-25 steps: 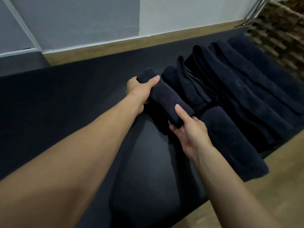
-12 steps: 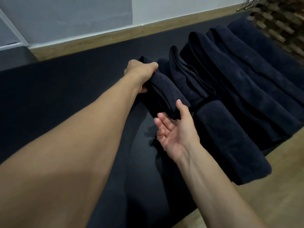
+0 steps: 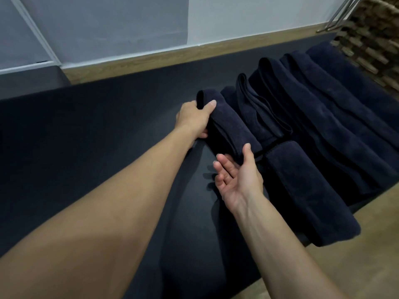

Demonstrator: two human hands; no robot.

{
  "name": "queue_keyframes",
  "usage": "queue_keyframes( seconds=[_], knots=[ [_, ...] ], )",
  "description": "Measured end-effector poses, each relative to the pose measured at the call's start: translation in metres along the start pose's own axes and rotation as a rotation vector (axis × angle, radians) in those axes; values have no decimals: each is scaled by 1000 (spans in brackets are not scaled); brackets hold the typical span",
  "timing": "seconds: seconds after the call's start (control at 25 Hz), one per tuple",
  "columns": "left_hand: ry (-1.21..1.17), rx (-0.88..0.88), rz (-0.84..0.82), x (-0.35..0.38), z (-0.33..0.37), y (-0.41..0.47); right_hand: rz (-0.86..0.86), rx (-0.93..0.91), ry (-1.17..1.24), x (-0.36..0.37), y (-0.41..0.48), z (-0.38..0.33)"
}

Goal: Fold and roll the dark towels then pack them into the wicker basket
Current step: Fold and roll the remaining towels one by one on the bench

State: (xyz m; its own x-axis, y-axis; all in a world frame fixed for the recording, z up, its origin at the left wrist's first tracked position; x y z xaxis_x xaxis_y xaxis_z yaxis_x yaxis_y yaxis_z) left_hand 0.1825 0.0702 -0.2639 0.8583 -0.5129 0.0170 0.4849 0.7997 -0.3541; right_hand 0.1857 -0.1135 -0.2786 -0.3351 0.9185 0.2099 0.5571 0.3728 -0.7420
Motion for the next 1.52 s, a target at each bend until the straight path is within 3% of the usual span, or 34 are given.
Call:
queue_keyframes(
  seconds=[0.24,0.52,0.84,1.24,1.4,1.52],
  knots=[
    [-155,-106,-56,-4,-8,-21,-58,2,22,6,-15,6],
    [7,-3,-37,-35,4,-47,-203,-99,-127,49,-36,19],
    [159,71,77,-132,25,-88,-338,-206,-283,118,-64,48],
    [206,121,434,-338,29,-168,-684,-292,-641,262,-147,131],
    [228,62,677,-434,16,-226,-814,-324,-851,316,-188,188],
    [381,-47,804,-496,-11,-276,-919,-389,-1043,348,-210,236]
  ],
)
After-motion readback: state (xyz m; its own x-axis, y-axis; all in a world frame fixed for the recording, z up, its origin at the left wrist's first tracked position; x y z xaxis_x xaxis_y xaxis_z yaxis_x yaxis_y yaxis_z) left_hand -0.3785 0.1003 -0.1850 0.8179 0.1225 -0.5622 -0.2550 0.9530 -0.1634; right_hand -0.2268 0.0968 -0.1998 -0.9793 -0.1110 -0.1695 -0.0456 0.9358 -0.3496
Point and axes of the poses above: each hand's wrist, its own y-axis towards the middle knuckle, its own x-axis out of the palm, z = x × y, the point moved 7 cm from there along y, towards the middle knuckle, and after that the axes turned 13 degrees about -y, right-handed, at the moved point
